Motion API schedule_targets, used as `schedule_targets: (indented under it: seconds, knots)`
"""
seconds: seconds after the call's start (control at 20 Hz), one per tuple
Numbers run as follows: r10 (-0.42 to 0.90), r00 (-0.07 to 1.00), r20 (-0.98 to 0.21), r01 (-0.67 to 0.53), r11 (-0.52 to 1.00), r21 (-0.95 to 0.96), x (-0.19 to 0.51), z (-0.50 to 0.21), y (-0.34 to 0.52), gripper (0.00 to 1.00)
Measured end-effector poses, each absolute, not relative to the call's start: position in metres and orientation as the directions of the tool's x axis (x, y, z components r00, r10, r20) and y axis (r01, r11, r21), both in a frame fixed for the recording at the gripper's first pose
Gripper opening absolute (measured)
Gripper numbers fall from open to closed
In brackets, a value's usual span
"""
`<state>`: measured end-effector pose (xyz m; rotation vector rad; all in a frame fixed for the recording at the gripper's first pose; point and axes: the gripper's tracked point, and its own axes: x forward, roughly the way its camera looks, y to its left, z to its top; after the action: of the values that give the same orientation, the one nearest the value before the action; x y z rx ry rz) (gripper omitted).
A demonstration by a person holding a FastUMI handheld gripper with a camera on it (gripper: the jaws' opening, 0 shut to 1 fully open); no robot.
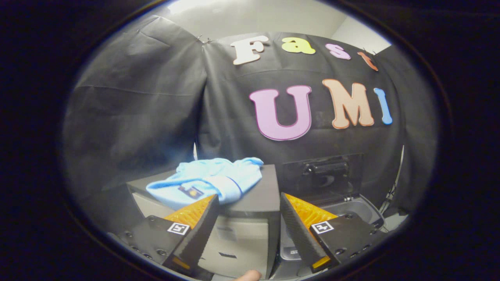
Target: Put the clothes into the washing machine and then close the washing machine lid.
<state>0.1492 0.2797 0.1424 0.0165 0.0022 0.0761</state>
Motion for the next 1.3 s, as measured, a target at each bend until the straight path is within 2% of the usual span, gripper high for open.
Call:
schedule_targets:
  seconds: [0.15,0.25,0.45,0.65,0.9,1.1,1.3]
  knots:
    - [0.069,0.998,-0.004,-0.068,0.997,0.048,0.175,0.166,0.307,0.97]
    - [0.010,0.999,-0.049,-0.007,0.998,0.065,0.188,0.173,0.310,0.97]
    - [-0.007,0.995,-0.102,0.005,1.000,-0.014,0.193,0.196,0.330,0.96]
    - [0.057,0.998,-0.029,-0.057,0.998,0.003,0.208,0.246,0.372,0.96]
    - [0.068,0.988,-0.140,-0.059,0.996,0.067,0.263,0.240,0.399,0.96]
    - [-0.011,0.946,-0.324,0.028,0.998,0.049,0.304,0.194,0.389,0.97]
    - [-0.031,0.891,-0.453,0.050,0.998,0.030,0.323,0.149,0.389,0.97]
